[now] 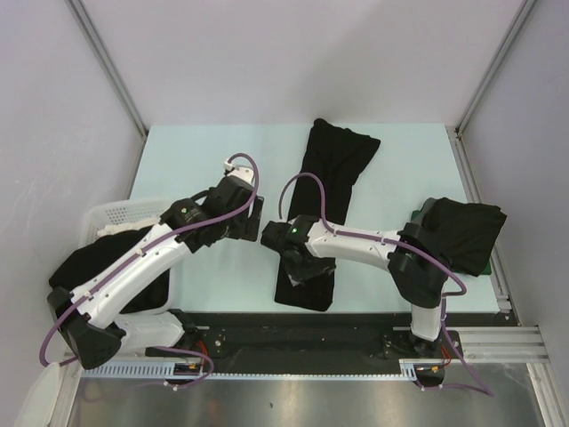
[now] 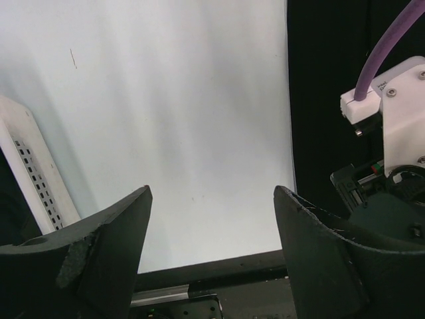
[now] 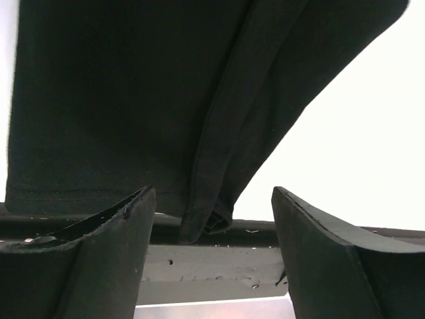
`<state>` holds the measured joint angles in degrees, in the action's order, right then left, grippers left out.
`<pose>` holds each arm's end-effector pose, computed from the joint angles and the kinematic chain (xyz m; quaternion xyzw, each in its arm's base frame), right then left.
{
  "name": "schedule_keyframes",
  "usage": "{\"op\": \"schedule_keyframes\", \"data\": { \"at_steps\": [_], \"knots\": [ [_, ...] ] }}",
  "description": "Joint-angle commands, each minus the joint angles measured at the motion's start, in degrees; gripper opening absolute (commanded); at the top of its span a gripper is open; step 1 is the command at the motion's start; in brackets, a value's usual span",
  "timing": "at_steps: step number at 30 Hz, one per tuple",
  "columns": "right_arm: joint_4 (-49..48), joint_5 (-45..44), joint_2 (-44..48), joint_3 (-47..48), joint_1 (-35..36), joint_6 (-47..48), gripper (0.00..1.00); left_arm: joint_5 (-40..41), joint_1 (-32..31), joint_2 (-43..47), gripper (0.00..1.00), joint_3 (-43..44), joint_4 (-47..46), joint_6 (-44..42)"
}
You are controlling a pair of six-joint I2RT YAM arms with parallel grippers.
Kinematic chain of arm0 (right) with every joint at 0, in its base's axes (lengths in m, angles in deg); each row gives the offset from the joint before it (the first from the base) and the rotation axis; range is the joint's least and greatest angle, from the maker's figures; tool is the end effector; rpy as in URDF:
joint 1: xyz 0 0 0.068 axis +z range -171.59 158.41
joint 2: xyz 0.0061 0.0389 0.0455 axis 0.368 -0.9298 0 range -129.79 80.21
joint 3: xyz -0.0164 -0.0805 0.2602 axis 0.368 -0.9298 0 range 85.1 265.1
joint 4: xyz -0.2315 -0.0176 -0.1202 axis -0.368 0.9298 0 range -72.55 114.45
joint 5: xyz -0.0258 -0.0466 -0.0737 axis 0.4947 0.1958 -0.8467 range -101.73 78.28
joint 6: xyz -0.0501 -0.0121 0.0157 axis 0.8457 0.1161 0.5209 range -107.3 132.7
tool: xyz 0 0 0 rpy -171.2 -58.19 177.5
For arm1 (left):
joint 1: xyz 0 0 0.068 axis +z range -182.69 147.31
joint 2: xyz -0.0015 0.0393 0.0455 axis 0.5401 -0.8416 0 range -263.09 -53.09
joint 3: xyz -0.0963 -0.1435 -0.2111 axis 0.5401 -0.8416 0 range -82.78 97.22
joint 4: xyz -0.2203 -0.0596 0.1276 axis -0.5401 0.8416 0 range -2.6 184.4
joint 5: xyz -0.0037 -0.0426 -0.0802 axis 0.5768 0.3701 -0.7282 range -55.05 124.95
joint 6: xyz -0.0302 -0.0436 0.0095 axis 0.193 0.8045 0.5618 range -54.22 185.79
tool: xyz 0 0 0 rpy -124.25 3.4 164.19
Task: Fold and stack the t-shirts
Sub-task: Rotate the tshirt 90 degrees
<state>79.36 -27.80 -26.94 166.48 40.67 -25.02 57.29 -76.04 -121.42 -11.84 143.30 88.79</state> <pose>0.1711 0.3044 0.2052 -0.2077 0.9679 -0.0746 0.1200 0.1754 -0.1469 0.3442 0.1044 0.9273 -0.0151 0.3591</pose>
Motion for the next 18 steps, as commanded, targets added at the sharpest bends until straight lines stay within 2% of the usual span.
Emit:
{"op": "schedule_keyframes", "data": {
  "at_steps": [1, 8, 10, 11, 14, 18],
  "knots": [
    [2.42, 1.13, -1.74, -0.08, 0.58, -0.43, 0.73, 1.03, 0.2, 1.98, 0.8, -0.8, -0.09, 0.02],
    [1.81, 2.63, -2.45, -1.14, 0.76, -1.04, 0.55, 0.41, 0.2, 1.89, 0.8, -1.5, -0.7, -0.15],
    [1.81, 2.98, -2.88, -1.14, 0.76, -0.96, 0.46, 0.24, 0.2, 1.63, 0.8, -1.5, -0.79, -0.33],
    [1.81, 3.15, -2.89, -1.05, 0.76, -0.87, 0.33, 0.15, 0.2, 1.54, 0.8, -1.42, -0.7, -0.33],
    [1.81, 3.24, -2.97, -1.14, 0.76, -1.13, 0.15, -0.11, 0.2, 1.28, 0.8, -1.59, -0.79, -0.59],
    [2.16, 3.42, -3.06, -1.05, 0.67, -1.31, 0.01, -0.55, 0.2, 0.92, 0.8, -1.85, -1.05, -1.03]
  ]
}}
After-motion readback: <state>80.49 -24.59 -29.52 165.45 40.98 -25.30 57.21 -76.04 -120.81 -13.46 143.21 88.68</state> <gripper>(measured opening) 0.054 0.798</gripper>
